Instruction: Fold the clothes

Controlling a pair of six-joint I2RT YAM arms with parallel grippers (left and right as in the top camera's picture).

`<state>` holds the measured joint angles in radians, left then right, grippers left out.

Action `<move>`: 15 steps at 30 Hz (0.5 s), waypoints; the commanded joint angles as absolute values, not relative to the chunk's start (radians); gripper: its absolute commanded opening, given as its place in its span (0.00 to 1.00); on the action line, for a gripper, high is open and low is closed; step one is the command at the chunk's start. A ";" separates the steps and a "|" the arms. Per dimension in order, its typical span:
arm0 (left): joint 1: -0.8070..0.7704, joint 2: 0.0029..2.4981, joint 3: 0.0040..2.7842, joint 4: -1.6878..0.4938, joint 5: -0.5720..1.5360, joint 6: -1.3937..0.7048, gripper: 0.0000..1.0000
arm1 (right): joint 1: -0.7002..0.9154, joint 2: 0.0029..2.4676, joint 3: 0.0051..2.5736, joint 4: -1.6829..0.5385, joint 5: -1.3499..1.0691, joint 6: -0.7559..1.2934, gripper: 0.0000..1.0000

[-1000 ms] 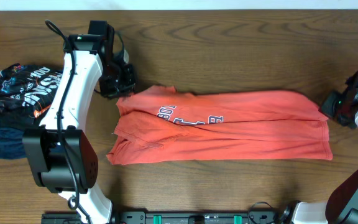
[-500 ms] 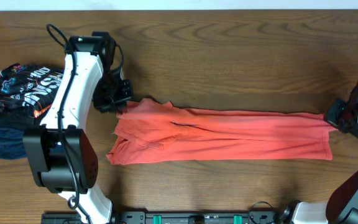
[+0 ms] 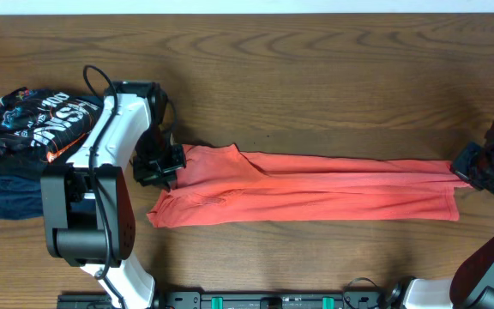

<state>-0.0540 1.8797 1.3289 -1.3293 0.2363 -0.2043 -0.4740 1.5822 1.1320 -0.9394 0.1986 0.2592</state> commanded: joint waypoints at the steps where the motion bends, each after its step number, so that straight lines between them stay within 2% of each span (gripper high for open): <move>1: -0.052 1.863 1.299 -1.333 0.223 -0.187 0.06 | -0.487 1.563 1.129 -0.944 0.236 0.277 0.01; 15: -0.052 1.863 1.279 -1.346 0.215 -0.187 0.06 | -0.521 1.563 1.129 -1.006 0.236 0.284 0.01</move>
<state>-0.0540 1.8793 1.2869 -1.3300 0.2356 -0.2043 -0.4931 1.5822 1.1316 -1.0012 0.2070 0.2646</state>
